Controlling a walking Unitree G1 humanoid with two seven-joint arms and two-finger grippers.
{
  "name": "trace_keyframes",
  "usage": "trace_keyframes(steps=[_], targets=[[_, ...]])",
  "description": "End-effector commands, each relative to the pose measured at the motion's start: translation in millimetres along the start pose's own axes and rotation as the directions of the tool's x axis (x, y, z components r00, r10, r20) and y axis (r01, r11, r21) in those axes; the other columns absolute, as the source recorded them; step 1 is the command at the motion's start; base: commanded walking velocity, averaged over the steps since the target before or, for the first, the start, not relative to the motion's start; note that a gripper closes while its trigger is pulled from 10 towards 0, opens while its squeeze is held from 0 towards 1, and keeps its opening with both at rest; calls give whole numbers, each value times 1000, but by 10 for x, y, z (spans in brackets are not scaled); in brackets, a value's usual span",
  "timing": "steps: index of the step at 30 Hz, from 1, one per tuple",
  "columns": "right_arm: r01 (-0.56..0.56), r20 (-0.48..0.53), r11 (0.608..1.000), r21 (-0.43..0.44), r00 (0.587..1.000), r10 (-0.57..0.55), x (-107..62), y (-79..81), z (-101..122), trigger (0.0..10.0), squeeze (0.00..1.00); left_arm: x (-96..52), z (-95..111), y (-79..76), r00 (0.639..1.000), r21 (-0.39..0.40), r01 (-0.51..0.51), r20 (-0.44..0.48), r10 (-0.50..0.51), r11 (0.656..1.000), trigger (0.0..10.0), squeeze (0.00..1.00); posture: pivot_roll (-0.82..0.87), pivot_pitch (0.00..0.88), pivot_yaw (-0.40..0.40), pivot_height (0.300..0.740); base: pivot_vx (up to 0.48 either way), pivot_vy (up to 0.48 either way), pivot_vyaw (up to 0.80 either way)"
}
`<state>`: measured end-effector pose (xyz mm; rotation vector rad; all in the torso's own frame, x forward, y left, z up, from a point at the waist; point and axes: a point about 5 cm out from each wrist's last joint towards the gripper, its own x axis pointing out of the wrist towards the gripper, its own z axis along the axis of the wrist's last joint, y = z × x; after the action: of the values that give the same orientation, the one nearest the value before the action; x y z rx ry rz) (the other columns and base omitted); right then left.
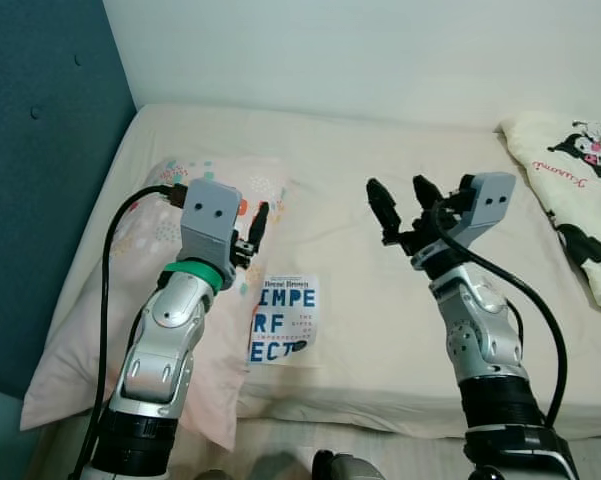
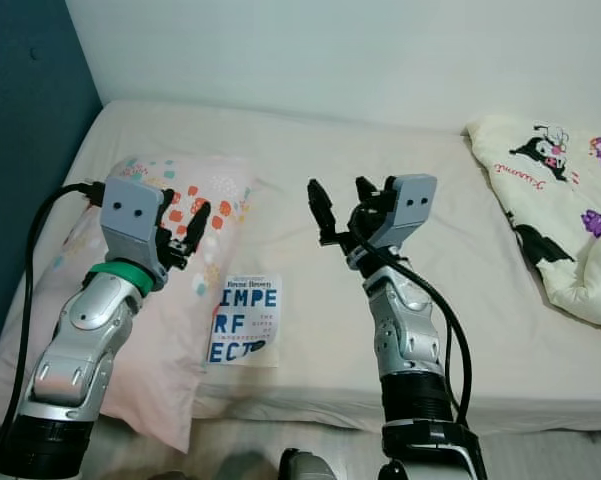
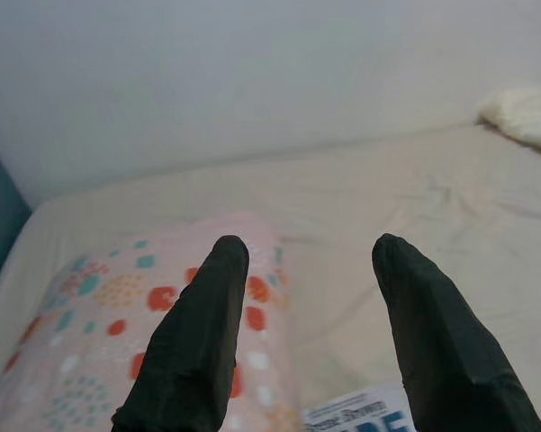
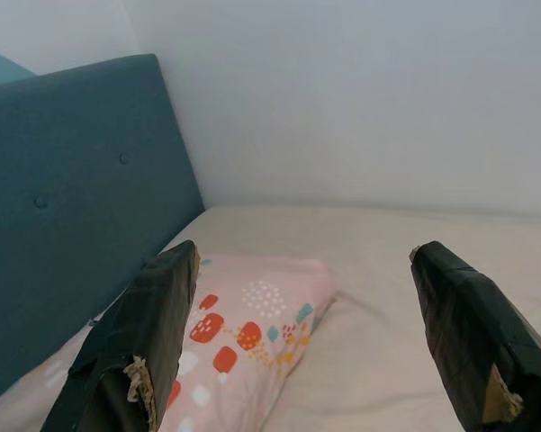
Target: Clean up the room
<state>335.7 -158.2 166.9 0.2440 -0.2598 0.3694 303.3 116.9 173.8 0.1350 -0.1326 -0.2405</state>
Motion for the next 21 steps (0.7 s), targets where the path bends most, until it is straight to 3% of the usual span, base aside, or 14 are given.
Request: trace_keyframes(steps=[1,21], targets=[[8,-8,1000,-8,1000,-9,-40,-34,6,10000,0,-16,-83,-42,1000,-1,17,-27,-17,1000,10000,0,-7,0,-48,726,0,-416,0],[0,-21,1000,-1,1000,0,-60,-13,-17,10000,0,-10,-105,-8,999,8,-1,-33,1,1000,10000,0,-7,0,-41,726,0,-422,0]])
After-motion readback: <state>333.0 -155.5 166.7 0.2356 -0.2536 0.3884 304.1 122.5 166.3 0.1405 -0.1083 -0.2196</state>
